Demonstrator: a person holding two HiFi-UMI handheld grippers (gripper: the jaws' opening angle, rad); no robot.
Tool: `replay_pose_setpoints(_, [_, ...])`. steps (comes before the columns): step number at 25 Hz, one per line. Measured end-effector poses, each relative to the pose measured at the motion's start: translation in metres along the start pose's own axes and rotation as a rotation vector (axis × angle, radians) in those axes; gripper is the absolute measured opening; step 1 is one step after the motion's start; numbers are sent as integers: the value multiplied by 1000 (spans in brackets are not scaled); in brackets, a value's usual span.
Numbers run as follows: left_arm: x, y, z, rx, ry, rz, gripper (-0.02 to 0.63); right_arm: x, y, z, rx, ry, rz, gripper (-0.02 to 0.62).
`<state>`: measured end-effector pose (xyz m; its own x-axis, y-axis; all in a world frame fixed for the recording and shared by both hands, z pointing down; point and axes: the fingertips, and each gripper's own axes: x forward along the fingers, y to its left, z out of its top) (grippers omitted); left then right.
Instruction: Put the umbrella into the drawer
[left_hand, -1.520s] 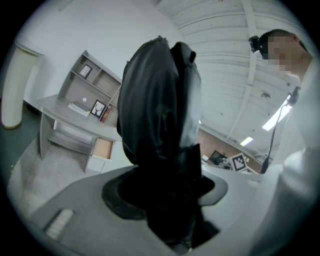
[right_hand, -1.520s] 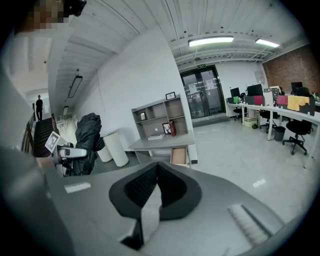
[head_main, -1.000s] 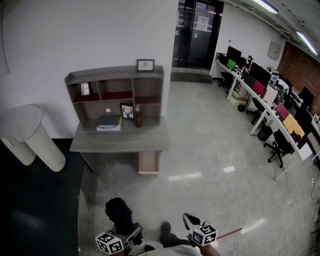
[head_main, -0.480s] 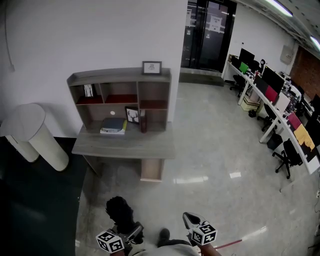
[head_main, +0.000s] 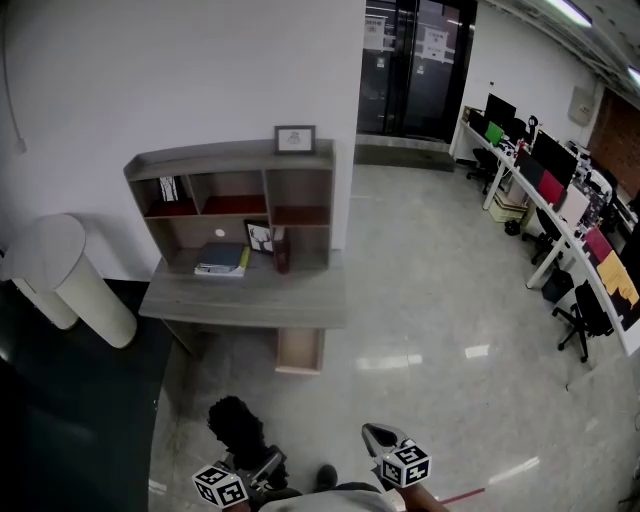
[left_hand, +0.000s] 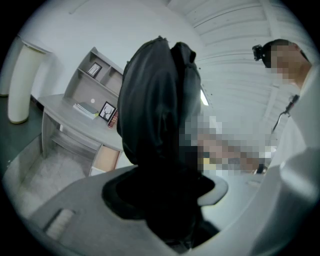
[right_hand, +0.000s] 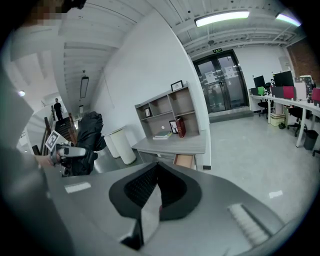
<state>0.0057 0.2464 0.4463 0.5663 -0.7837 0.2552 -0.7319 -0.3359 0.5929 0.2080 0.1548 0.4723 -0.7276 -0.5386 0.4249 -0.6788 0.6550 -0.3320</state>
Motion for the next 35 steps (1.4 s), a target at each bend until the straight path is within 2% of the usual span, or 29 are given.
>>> replay_pose_setpoints(8, [37,4,-4,-22,41,-11,242,7,-33,-1,30,30,-23,5])
replay_pose_setpoints(17, [69,31,17,-32,60,-29,242,36,-46,8,33,61,-31,5])
replay_pose_setpoints(22, [87,55,37,-30,83,-48,242,57,-60,25,59,49,-70,6])
replay_pose_setpoints(35, [133,133,89,-43,157,-95,242,140,-70,61,64,74,-103,5])
